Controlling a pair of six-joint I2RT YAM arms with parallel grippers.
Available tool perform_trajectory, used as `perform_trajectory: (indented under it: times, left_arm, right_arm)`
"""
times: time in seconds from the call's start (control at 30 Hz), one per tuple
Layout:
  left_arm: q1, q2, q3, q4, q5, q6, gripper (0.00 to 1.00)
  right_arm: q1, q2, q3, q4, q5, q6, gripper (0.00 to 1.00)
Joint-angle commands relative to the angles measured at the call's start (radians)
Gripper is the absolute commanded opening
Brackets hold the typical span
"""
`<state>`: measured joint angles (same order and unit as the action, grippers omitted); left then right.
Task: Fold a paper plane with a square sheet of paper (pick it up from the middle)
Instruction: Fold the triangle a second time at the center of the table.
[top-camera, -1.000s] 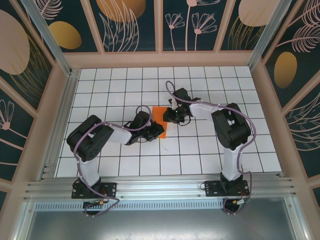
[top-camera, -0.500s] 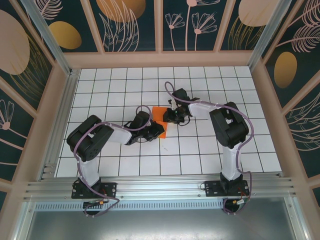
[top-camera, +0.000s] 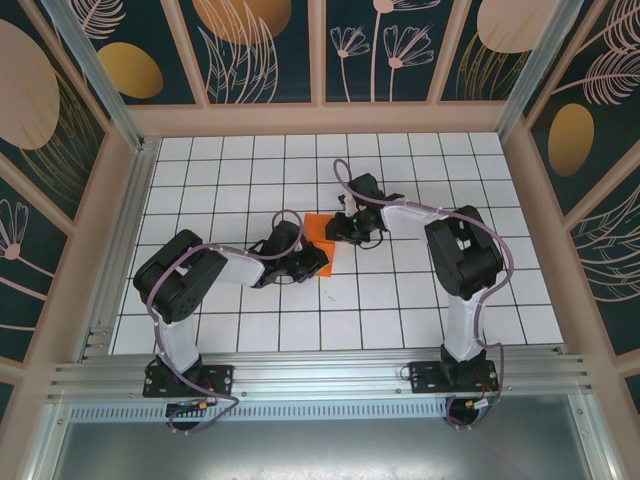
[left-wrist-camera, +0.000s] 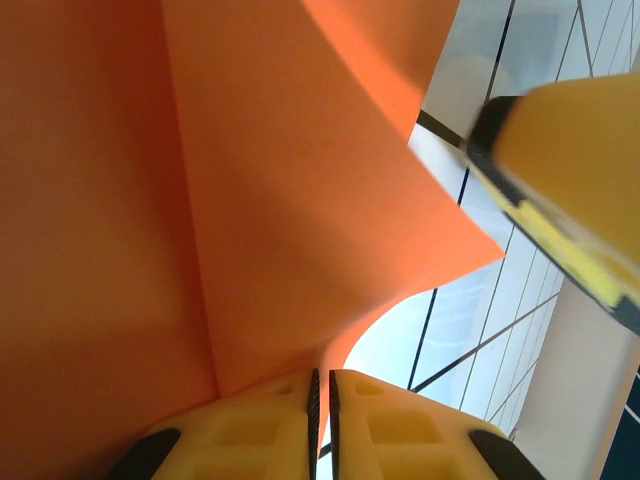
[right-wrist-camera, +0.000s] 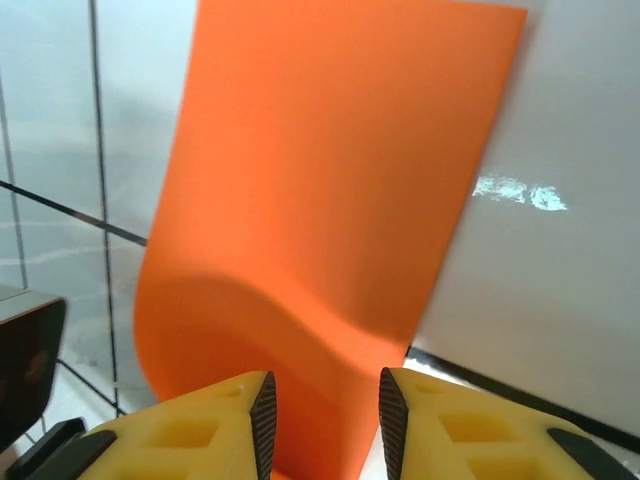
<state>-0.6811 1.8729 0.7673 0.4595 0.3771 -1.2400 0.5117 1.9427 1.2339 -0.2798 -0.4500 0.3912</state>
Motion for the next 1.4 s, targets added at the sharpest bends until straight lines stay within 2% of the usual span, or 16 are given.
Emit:
perform_trajectory:
  times: [0.0, 0.23, 0.53, 0.67, 0.83, 0.93, 1.37]
  left_arm:
    - [-0.003, 0.002, 0.003, -0.081, -0.041, -0.011, 0.15]
    - [-0.003, 0.004, 0.004, -0.083, -0.042, -0.016, 0.15]
    - [-0.004, 0.009, 0.007, -0.088, -0.043, -0.015, 0.14]
    - [-0.004, 0.009, 0.007, -0.09, -0.041, -0.014, 0.14]
    - [-0.004, 0.009, 0.009, -0.09, -0.038, -0.012, 0.14]
    - [-0.004, 0.008, 0.009, -0.089, -0.037, -0.011, 0.14]
    - [-0.003, 0.0, 0.018, -0.076, -0.017, -0.003, 0.19]
  right_arm:
    - [-0.006, -0.066, -0.043, 0.034, -0.038, -0.034, 0.39]
    - [-0.005, -0.075, -0.095, 0.042, -0.065, -0.098, 0.38]
    - [0.004, -0.041, -0.069, 0.024, -0.104, -0.156, 0.36]
    - [0.01, -0.016, -0.043, 0.009, -0.093, -0.165, 0.32]
    - [0.01, 0.008, -0.023, 0.0, -0.056, -0.165, 0.19]
    - [0.011, 0.017, -0.011, 0.0, -0.033, -0.165, 0.14]
    - [0.014, 0.068, 0.025, -0.011, 0.018, -0.172, 0.12]
